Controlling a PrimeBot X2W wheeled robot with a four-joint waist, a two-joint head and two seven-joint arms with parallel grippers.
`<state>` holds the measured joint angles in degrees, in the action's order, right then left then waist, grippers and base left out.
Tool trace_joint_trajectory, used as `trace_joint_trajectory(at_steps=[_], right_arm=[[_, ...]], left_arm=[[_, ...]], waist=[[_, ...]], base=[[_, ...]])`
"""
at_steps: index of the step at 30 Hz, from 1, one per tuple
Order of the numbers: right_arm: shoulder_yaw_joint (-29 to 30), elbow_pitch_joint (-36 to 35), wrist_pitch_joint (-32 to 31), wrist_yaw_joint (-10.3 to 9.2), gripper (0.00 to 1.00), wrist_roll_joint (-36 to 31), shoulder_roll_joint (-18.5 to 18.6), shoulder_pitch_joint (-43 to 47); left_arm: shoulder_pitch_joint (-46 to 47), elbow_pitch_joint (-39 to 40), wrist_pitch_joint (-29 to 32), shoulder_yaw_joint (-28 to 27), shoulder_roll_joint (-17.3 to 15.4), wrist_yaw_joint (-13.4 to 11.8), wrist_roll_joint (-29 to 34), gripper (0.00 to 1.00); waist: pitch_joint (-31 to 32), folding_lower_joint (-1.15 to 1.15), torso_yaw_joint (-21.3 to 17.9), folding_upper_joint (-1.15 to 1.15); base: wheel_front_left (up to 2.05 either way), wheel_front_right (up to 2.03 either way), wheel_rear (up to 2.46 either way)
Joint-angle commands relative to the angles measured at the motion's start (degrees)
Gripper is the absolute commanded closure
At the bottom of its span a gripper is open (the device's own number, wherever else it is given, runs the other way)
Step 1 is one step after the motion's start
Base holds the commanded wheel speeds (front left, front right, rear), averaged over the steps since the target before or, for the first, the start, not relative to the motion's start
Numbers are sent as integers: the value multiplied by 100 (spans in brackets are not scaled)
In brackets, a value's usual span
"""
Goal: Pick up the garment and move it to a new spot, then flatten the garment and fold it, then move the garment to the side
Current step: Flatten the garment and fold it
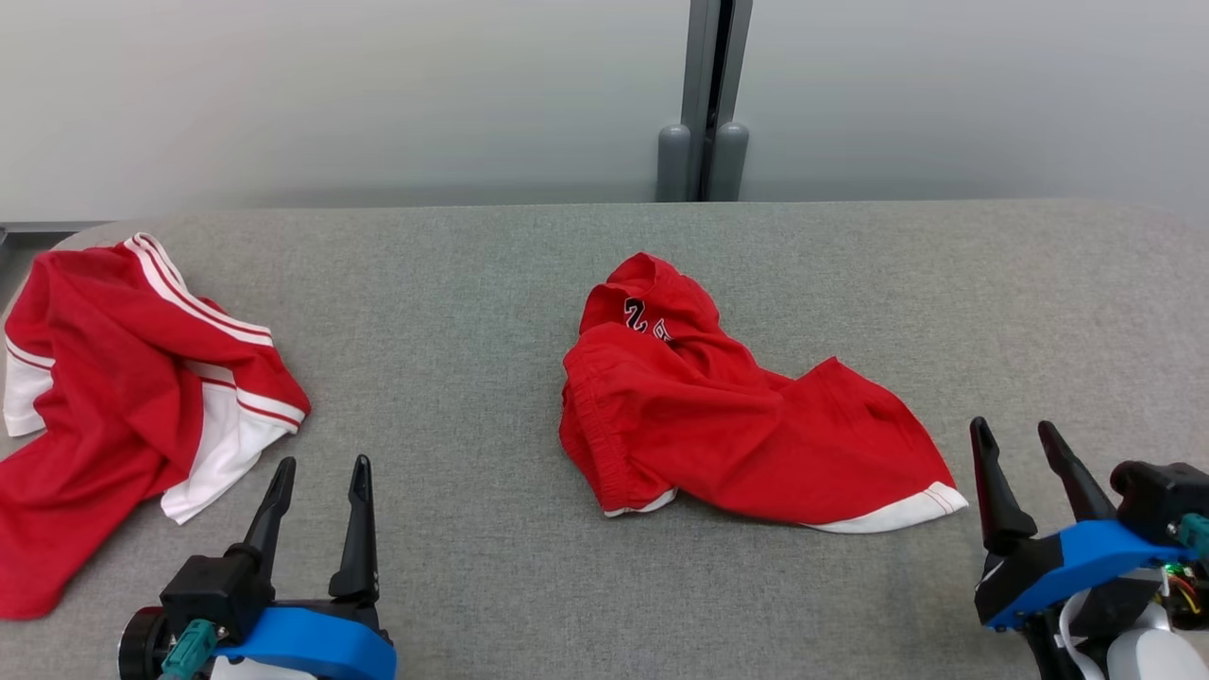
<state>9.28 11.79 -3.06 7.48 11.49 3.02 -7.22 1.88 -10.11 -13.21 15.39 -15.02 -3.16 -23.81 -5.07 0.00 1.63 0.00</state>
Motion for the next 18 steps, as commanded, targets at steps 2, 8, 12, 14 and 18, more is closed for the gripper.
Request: trace_joint_trajectory(at_steps=[2,8,12,14,18], right_arm=[[-66,-131,234,3,0,-115,-3,190],[-254,-336,912,3,0,-344,-11,536],[-349,-348,1090,3,0,-256,-10,769],[-353,-341,1114,3,0,-179,-11,869],[-301,-358,1027,3,0,-44,-11,1056]], left_arm=[[-8,-36,-31,2,14,-11,-31,0],[-106,-185,-91,18,56,5,-65,0],[-232,-254,-123,-23,54,-2,-88,0],[-290,-279,-146,-36,50,1,-86,0],[-380,-319,-167,-56,47,2,-66,0]], waist=[[47,0,-31,0],[237,0,-86,0],[372,0,-124,0],[431,0,-128,0],[514,0,-137,0]], base=[[0,0,0],[0,0,0],[0,0,0],[0,0,0],[0,0,0]])
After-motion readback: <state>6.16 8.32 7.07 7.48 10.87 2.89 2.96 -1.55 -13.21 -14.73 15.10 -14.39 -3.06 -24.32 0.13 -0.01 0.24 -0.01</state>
